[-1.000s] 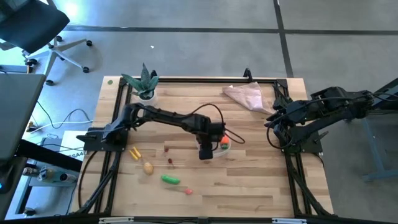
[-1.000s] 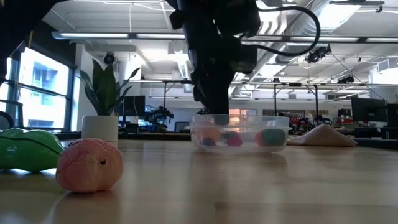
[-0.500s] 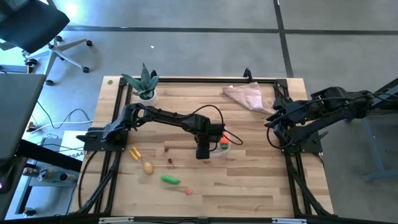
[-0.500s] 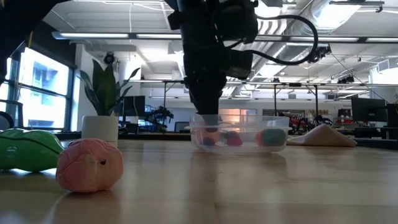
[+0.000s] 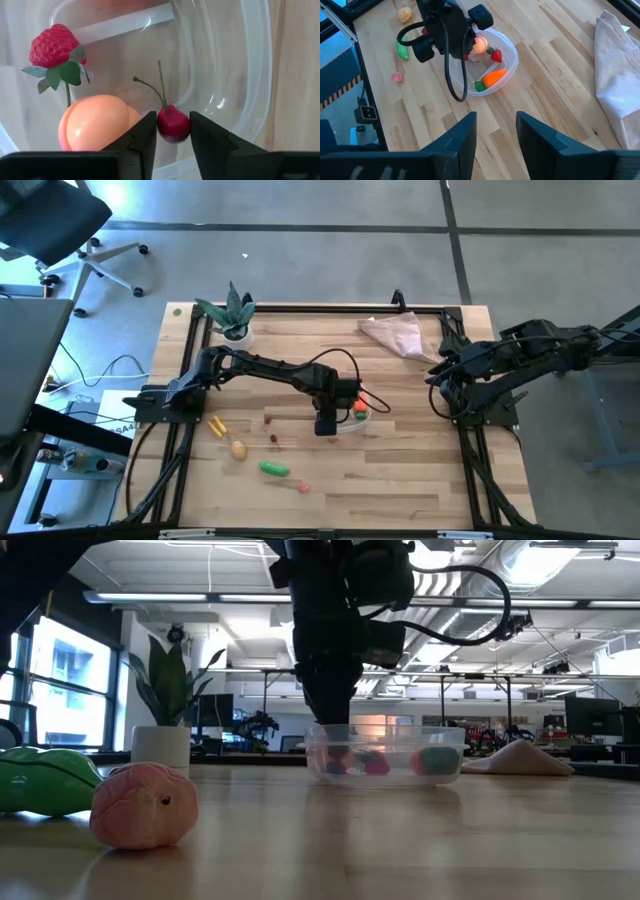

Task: Pick and placing Produce into tupperware
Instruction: Put the red cherry into the transparent bin

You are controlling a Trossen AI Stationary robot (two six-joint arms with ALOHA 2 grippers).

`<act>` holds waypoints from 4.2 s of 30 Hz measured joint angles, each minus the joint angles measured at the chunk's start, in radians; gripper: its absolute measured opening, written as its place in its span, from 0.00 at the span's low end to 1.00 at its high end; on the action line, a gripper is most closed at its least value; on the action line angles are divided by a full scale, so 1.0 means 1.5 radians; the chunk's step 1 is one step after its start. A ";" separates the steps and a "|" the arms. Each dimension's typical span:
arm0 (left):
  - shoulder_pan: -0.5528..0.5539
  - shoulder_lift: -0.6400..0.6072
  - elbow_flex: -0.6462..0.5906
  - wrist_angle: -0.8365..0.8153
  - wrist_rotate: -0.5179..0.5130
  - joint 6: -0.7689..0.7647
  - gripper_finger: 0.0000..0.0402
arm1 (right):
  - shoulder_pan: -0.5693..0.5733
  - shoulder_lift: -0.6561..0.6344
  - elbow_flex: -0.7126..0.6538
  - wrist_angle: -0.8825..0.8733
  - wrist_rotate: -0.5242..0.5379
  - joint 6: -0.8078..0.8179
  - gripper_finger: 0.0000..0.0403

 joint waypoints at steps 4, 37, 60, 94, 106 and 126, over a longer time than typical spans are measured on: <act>0.000 0.000 0.000 0.000 -0.001 -0.014 0.32 | 0.000 0.000 0.000 0.000 0.000 0.000 0.32; 0.006 -0.021 0.121 -0.360 -0.050 -0.096 0.33 | 0.000 0.000 0.000 0.000 0.000 0.000 0.32; 0.061 -0.372 -0.462 -0.139 0.033 -0.659 0.33 | 0.000 0.000 0.000 0.000 0.000 0.000 0.32; -0.006 -0.370 -0.493 0.008 0.043 -0.621 0.33 | 0.000 0.000 0.000 0.000 0.000 0.000 0.32; -0.019 -0.369 -0.542 0.022 0.023 -0.592 0.33 | 0.000 0.000 0.000 0.000 0.000 0.000 0.32; -0.018 -0.369 -0.555 0.104 0.036 -0.558 0.33 | 0.000 0.000 0.000 0.000 0.000 0.000 0.32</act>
